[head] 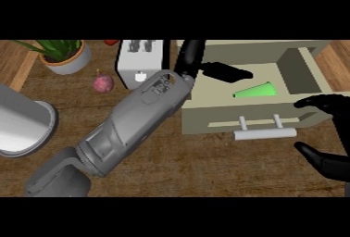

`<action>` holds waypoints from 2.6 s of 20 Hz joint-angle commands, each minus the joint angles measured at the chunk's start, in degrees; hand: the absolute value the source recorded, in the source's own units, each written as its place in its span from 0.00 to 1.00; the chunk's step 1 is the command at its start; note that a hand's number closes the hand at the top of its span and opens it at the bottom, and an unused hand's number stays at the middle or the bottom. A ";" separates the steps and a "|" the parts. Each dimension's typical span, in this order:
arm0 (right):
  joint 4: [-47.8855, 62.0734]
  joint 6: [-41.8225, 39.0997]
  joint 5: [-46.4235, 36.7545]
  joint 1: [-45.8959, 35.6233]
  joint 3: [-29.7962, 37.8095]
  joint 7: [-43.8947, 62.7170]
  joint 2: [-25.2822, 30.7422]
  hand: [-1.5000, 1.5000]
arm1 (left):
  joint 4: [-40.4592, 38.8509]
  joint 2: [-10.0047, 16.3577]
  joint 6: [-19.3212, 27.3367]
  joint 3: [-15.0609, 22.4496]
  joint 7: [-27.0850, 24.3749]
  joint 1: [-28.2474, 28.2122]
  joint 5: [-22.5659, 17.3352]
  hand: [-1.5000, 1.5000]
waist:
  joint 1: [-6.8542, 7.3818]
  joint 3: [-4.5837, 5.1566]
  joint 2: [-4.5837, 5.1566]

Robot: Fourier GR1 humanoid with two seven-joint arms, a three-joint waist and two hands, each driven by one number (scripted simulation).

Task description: Pick up the cup, place it into the drawer and close the drawer

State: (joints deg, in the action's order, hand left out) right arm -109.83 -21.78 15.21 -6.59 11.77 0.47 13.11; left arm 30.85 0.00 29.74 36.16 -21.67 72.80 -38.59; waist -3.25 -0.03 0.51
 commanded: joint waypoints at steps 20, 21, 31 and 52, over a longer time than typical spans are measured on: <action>-2.89 4.68 -34.95 2.79 -13.98 0.39 0.60 1.00 | 27.69 18.10 -3.03 -9.73 7.58 -19.49 0.53 0.00 | 4.51 0.05 -0.73; 2.53 5.91 -38.48 1.59 -15.72 -3.23 0.22 1.00 | 27.94 19.22 -4.14 -10.94 9.62 -18.06 -0.51 0.00 | 4.80 0.02 -0.60; 18.65 13.41 -60.84 -4.56 -24.71 -7.85 4.28 1.00 | 39.87 28.41 -11.51 -14.38 8.33 -33.56 -2.77 0.00 | 6.04 0.05 -0.47; 87.50 29.42 -65.78 -42.49 -12.12 -24.50 -0.47 1.00 | 51.18 34.66 -20.07 -22.31 7.98 -49.07 -2.73 0.00 | 7.26 -0.11 0.54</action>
State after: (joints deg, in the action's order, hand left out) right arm -31.92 6.72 -51.01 -44.52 -3.03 -22.92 12.43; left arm 79.22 33.36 11.06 14.77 -14.78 25.90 -40.73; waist 3.35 0.11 0.60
